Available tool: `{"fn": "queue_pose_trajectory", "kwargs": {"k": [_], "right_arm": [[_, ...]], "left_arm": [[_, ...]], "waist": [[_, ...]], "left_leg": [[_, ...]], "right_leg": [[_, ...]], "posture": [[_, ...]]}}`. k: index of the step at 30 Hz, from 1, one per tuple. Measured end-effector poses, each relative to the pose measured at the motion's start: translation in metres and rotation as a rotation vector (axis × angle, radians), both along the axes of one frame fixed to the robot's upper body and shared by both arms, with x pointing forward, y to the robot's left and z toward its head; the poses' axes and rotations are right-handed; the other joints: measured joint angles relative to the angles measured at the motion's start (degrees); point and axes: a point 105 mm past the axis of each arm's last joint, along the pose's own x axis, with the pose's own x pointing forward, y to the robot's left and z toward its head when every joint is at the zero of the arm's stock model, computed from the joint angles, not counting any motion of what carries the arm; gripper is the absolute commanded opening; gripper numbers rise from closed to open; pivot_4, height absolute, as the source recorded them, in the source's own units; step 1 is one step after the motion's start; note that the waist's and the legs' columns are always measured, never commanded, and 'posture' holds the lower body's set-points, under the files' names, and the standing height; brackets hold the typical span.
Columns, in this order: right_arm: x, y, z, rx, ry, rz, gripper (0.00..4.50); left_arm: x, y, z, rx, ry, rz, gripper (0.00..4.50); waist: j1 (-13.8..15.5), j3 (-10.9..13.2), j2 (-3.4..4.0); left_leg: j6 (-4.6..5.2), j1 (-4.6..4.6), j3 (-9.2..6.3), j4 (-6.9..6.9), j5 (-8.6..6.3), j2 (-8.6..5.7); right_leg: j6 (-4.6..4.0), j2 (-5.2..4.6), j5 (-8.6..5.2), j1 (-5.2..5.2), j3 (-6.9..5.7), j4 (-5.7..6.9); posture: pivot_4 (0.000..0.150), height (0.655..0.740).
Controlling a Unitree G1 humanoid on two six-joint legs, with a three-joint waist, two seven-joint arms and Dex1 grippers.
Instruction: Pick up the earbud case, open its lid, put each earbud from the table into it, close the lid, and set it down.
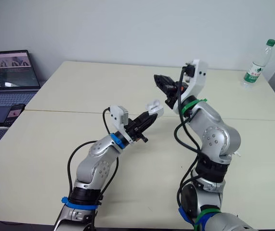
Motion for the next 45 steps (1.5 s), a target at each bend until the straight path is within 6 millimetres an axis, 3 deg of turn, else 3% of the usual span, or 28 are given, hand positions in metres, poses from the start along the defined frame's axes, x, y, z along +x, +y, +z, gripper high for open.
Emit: {"fn": "queue_pose_trajectory", "kwargs": {"k": [4, 15, 28, 45], "right_arm": [[-0.008, 0.007, -0.017, -0.011, -0.001, 0.009, 0.43], [-0.019, 0.025, -0.028, -0.052, -0.117, 0.043, 0.43], [-0.013, 0.019, -0.058, -0.109, -0.099, 0.022, 0.43], [-0.013, 0.016, -0.068, -0.198, -0.130, -0.009, 0.43]], "left_arm": [[0.002, 0.003, 0.003, -0.021, 0.001, 0.015, 0.76], [-0.001, 0.005, 0.005, -0.054, 0.029, -0.051, 0.76], [-0.002, 0.010, 0.006, -0.058, 0.032, -0.067, 0.76], [-0.003, 0.008, 0.000, -0.044, 0.066, -0.083, 0.76]], "waist": [[-0.04, 0.00, 0.00], [-0.06, 0.00, 0.00], [-0.05, 0.00, 0.00], [-0.04, 0.00, 0.00]], "left_leg": [[0.00, 0.01, 0.02, 0.01, 0.00, 0.01], [-0.01, 0.05, 0.03, 0.01, 0.01, 0.00], [-0.01, 0.05, 0.05, 0.01, 0.01, 0.00], [-0.01, 0.06, 0.05, 0.01, 0.01, 0.01]], "right_leg": [[0.00, 0.02, 0.00, 0.00, 0.02, 0.03], [0.01, 0.09, -0.01, 0.01, 0.06, 0.00], [0.01, 0.10, -0.01, 0.01, 0.09, -0.02], [0.01, 0.12, -0.01, 0.01, 0.10, -0.02]], "posture": [[0.150, 0.7400], [0.150, 0.7400], [0.150, 0.7400], [0.150, 0.7400]]}}
